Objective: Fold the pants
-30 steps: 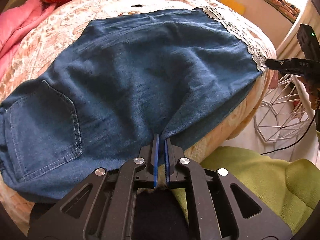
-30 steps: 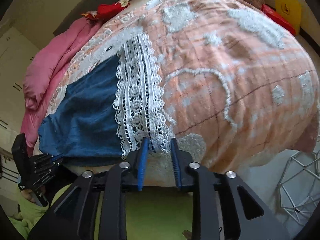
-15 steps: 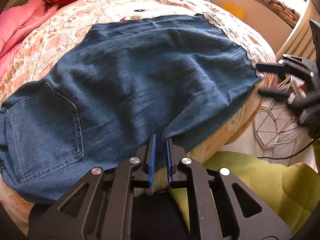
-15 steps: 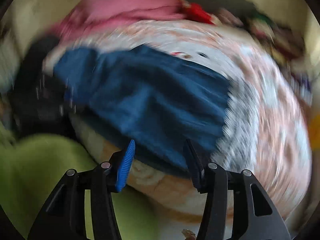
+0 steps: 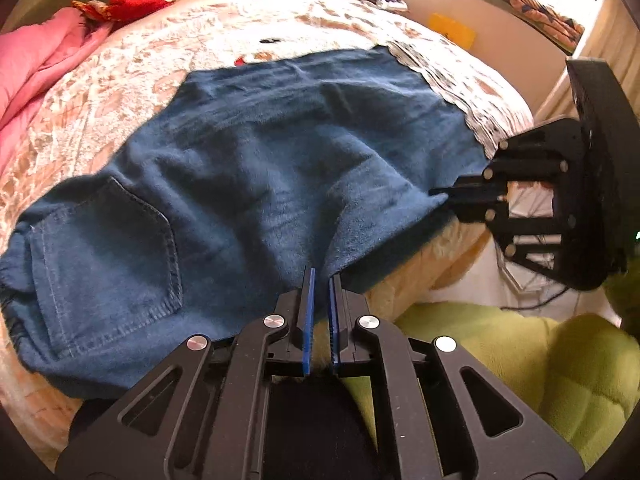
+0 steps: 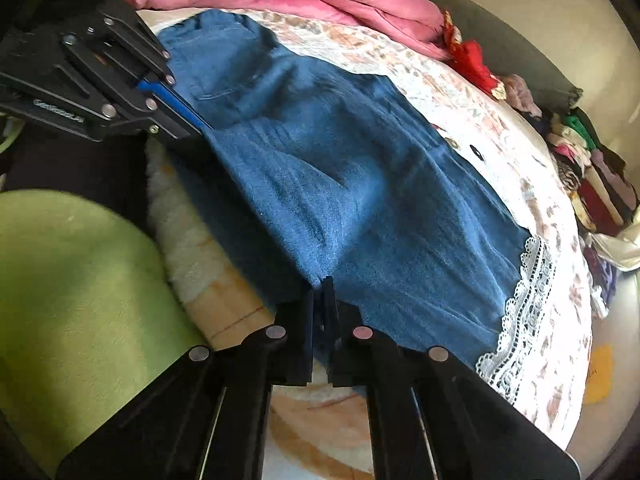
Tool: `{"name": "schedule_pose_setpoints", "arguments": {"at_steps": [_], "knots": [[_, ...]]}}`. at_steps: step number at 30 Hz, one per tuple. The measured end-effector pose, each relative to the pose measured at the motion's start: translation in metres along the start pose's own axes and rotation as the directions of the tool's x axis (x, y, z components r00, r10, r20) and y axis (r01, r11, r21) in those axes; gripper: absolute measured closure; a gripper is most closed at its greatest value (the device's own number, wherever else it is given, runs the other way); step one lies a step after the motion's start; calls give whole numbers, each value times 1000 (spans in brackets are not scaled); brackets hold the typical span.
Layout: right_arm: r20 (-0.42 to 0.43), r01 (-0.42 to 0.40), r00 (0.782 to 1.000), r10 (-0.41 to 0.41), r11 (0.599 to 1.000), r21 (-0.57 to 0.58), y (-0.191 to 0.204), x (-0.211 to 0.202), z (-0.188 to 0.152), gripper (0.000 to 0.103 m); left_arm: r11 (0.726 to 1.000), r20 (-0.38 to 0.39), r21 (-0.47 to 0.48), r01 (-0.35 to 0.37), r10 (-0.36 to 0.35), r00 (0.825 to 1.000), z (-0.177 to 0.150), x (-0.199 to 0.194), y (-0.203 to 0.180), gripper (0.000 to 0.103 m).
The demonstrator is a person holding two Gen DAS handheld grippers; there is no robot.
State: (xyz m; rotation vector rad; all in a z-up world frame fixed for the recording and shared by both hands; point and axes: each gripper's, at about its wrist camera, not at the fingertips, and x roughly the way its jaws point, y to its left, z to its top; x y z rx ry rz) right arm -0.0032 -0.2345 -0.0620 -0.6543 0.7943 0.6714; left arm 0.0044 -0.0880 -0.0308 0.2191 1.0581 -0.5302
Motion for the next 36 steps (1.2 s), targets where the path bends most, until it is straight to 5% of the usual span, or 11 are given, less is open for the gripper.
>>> {"name": "schedule_pose_setpoints", "arguments": {"at_steps": [4,7,9,14,18,22,27,28,29,30,36], "knots": [[-23,-13,1000,12,1000,-17,2,5,-6,99,1000,-43,5,11,-10,999,-7,10,-1,98],[-33,-35,999,36,999,18,2,5,-11,83,1000,-55,-25,2,-4,999,-9,11,5,90],[-23,-47,999,48,998,40,-3,-3,-15,65,999,-36,-40,0,-1,999,-9,4,9,75],[63,-37,998,23,975,218,-45,-39,-29,58,984,64,-164,-70,81,995,-13,-34,49,47],[90,-17,996,-22,912,410,-87,-49,-44,58,924,80,-334,-186,224,971,-23,-58,102,32],[41,16,998,-42,871,490,-109,-37,-52,58,827,25,-467,-313,367,930,-35,-70,146,22],[-20,33,999,-26,836,548,-113,-17,-65,58,799,-47,-511,-318,344,938,-38,-52,164,24],[-22,34,999,-26,833,552,-112,-15,-66,58,803,-46,-499,-326,351,935,-37,-47,161,31],[-24,35,999,-27,834,551,-111,-13,-64,58,804,-43,-491,-336,362,931,-38,-46,159,55],[-26,35,999,-25,834,551,-110,-13,-63,58,803,-40,-484,-347,376,926,-38,-44,158,65],[-34,32,999,-15,818,575,-113,-15,-74,58,785,5,-543,-298,358,934,-49,-56,175,71]]}}
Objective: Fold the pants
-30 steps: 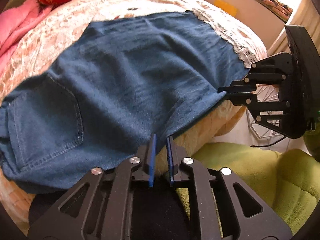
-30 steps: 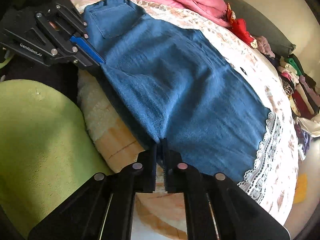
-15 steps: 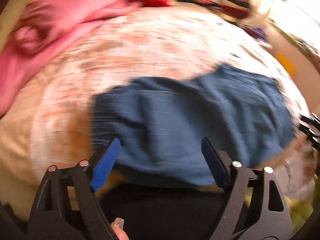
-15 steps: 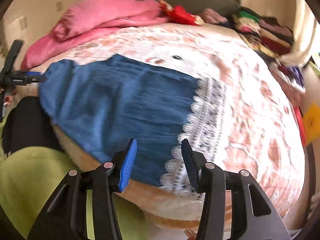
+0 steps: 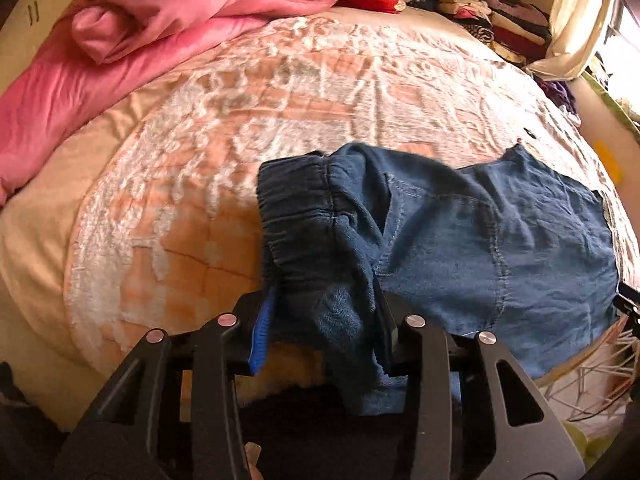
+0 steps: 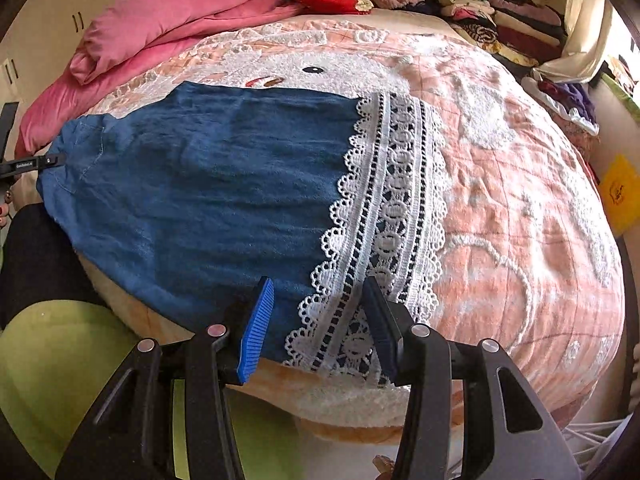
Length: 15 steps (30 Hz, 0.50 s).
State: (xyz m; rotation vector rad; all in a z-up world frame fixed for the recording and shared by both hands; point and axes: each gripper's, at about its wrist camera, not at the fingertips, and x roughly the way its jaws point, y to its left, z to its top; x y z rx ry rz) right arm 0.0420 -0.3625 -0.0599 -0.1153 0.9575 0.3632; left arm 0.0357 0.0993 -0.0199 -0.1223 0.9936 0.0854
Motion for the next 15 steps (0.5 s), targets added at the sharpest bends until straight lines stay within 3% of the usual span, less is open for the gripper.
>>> {"name": "schedule_pose_setpoints", "arguments": {"at_steps": [7,11,15], "knots": [[-2,13,1000,-13,1000,-3,2,-2,0,58,1000,18,-14,-7,7,1000,0,-6,1,60],[51,-39,998,37,999,29,4,-16,4,58,998,110,32,-55,51,993,4,-38,-10,59],[93,-76,993,76,997,-7,18,-21,14,58,996,165,90,-26,11,986,10,-61,-36,59]]}}
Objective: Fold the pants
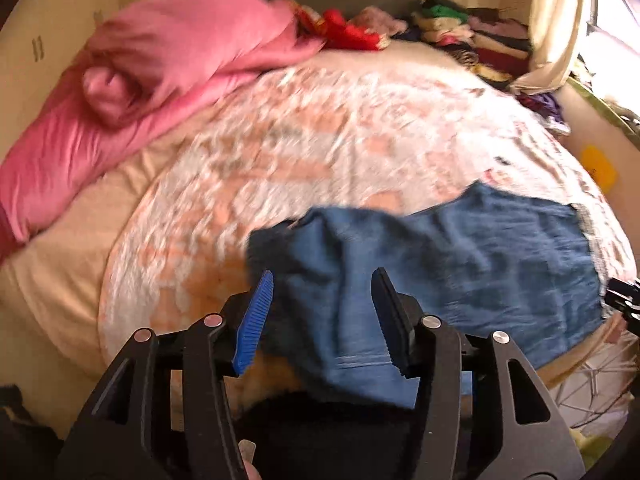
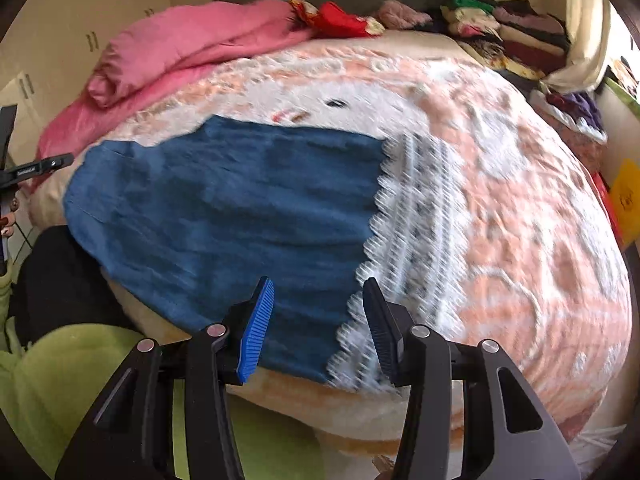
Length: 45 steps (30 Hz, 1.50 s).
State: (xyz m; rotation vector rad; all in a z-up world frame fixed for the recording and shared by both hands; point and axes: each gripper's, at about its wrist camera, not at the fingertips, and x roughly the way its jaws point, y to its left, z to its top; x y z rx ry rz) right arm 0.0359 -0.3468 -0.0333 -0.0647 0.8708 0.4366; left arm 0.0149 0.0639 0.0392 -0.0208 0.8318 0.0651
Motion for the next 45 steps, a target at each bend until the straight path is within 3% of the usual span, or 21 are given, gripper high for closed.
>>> {"name": "schedule_pose_setpoints", "arguments": {"at_steps": [3,8,10,12,15,19,24,27,30,35,41,45], "knots": [[3,-34,999,34,999,-21,11,8,9,58,996,-6,65,65,-65,998,9,2,-30,57],[-21,-74,997,73,996,-46,25,25,18,58,967,-112,180,182,-164,980,15,37,-89,51],[-33,-84,996,82,995,-55,27,30,19,58,955,-170,190,230,-198,965,18,57,-105,51],[-55,-78,996,75,996,-51,27,37,18,58,951,-203,194,239,-200,959,15,71,-115,51],[-109,-49,993,46,999,-20,20,50,12,58,953,-241,233,193,-136,961,7,97,-126,51],[-100,-72,992,73,997,12,15,45,15,58,954,-272,227,195,-130,954,-3,112,-122,45],[29,-28,999,26,997,72,-19,17,42,58,953,-226,210,219,-171,959,3,95,-116,45],[56,54,996,-62,989,138,-54,12,62,58,948,-196,212,236,-195,961,10,83,-120,45],[48,79,995,-89,980,184,-84,20,77,58,943,-167,231,238,-202,965,20,76,-125,45],[9,26,1000,-29,965,263,-121,53,90,58,943,-169,250,222,-183,969,40,90,-135,45],[-35,-49,997,63,948,315,-135,87,88,58,945,-211,224,237,-191,959,67,127,-137,45],[-13,-92,995,102,940,327,-137,93,82,60,942,-268,186,279,-225,937,74,158,-142,40]]}}
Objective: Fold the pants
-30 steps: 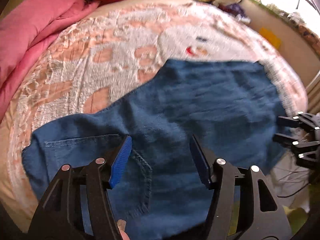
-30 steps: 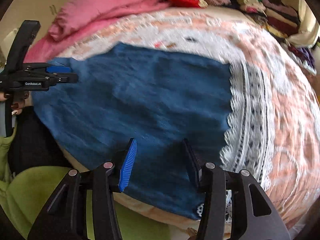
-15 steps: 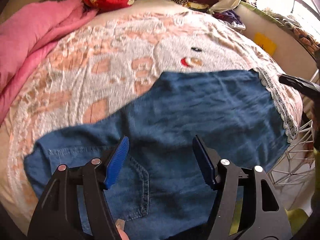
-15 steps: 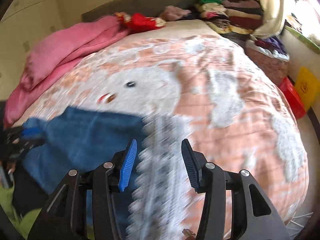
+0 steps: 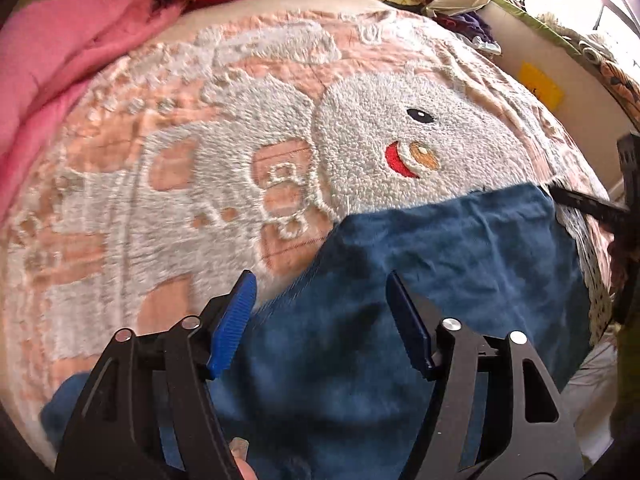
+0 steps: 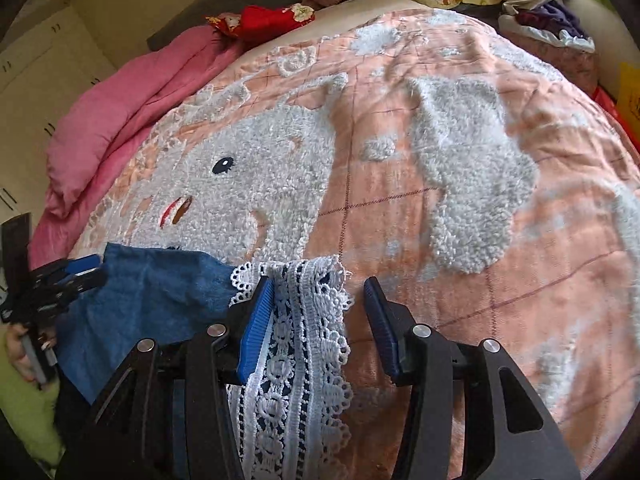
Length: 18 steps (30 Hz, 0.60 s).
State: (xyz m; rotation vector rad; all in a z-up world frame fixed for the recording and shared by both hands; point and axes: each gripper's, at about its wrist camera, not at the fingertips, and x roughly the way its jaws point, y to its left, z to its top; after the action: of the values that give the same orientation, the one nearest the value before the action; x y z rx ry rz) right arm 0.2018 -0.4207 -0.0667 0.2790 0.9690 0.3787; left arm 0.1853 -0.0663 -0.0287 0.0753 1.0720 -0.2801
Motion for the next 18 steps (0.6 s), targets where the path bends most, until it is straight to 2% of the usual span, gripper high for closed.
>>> {"name": "schedule_pose_setpoints", "arguments": {"at_steps": [1,2,4,6,7,8,9,11,13,18], "knots": [[2,-8,1000,8,1000,-3,0,-1,0,63,1000,-19,-7,17,-17,1000,1,8,0,40],[4,-24,1000,24,1000,-10,0,-1,-1,71,1000,-25,-12,19,-19,1000,1,12,-1,40],[14,-45,999,45,998,-36,5,-3,-3,77,1000,-17,3,-3,3,1000,-3,17,-6,46],[37,-57,998,59,997,-52,9,-9,-7,83,1000,-10,28,-12,12,1000,-5,14,-13,70],[55,-60,997,63,997,-56,10,-14,-7,84,998,-11,45,-37,37,999,-5,12,-17,77],[71,-60,995,65,996,-60,12,-18,-7,84,997,-10,59,-47,47,999,-5,9,-20,90],[97,-56,993,62,996,-66,15,-26,-5,85,997,-6,66,-42,42,999,-5,6,-22,97],[131,-36,990,47,996,-87,20,-36,-1,85,993,35,84,-85,82,996,-2,-4,-31,97],[162,25,987,-1,989,-145,31,-45,6,88,990,66,90,-107,102,993,3,-11,-36,97],[118,98,990,-77,977,-190,27,-26,16,88,990,49,75,-116,112,992,6,4,-35,97]]}}
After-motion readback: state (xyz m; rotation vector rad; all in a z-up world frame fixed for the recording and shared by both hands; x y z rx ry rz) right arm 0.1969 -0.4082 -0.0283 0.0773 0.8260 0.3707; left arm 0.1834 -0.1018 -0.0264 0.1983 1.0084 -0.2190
